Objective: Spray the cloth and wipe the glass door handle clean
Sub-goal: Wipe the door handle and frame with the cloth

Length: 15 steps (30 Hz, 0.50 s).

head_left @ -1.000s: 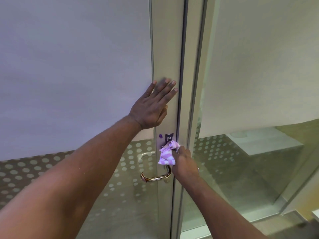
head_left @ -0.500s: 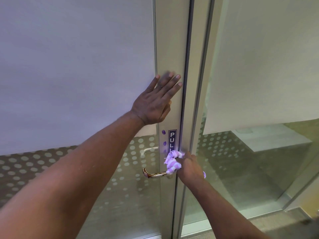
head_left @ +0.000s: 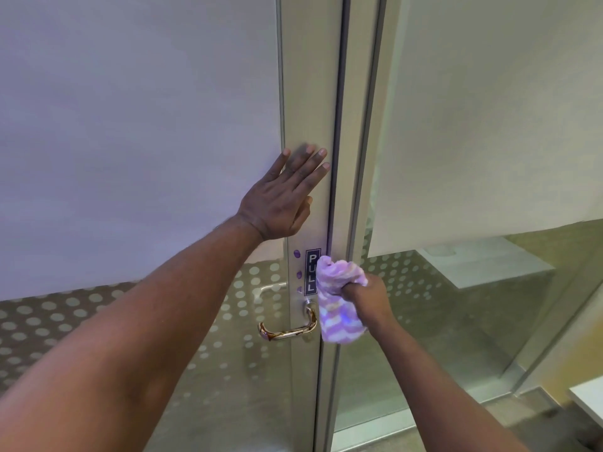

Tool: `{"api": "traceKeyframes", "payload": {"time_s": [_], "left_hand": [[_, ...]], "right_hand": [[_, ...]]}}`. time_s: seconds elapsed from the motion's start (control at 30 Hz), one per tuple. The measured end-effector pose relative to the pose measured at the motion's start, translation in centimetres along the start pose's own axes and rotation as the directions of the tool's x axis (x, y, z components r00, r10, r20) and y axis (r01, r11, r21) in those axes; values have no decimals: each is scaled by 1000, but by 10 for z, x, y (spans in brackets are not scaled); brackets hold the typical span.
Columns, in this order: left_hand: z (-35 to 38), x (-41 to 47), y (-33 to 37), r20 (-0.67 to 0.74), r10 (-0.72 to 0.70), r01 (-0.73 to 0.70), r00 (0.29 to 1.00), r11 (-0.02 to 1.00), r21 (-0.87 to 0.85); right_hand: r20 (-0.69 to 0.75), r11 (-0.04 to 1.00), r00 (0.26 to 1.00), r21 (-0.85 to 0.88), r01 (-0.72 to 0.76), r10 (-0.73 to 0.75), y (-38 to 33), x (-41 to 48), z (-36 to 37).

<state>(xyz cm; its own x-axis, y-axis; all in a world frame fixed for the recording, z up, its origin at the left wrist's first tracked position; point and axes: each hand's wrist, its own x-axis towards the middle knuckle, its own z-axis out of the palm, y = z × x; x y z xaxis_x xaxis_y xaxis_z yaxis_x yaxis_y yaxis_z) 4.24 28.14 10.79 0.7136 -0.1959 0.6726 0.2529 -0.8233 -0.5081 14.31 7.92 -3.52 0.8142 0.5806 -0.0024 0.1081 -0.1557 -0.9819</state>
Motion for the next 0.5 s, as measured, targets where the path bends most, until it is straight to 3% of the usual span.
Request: {"api": "traceKeyframes", "payload": {"time_s": [0.13, 0.2, 0.27, 0.33, 0.4, 0.5], "left_hand": [[-1, -1, 0, -16, 7, -7, 1000, 1000, -8], [-1, -1, -1, -17, 12, -12, 1000, 1000, -6], [-1, -1, -1, -18, 17, -17, 1000, 1000, -5], [-1, -1, -2, -17, 15, -15, 1000, 1000, -8], [0, -1, -2, -19, 13, -14, 1000, 1000, -11], [0, -2, -2, -27, 16, -16, 1000, 1000, -8]], "right_hand": [[58, 945, 997, 322, -60, 44, 6, 4, -5], [80, 893, 997, 448, -47, 12, 8, 2, -4], [14, 868, 999, 496, 24, -35, 7, -1, -1], [-182, 910, 971, 357, 212, -155, 4, -5, 6], [-361, 917, 879, 124, 378, -313, 0, -8, 13], [-429, 884, 785, -79, 461, -447, -13, -12, 24]]}}
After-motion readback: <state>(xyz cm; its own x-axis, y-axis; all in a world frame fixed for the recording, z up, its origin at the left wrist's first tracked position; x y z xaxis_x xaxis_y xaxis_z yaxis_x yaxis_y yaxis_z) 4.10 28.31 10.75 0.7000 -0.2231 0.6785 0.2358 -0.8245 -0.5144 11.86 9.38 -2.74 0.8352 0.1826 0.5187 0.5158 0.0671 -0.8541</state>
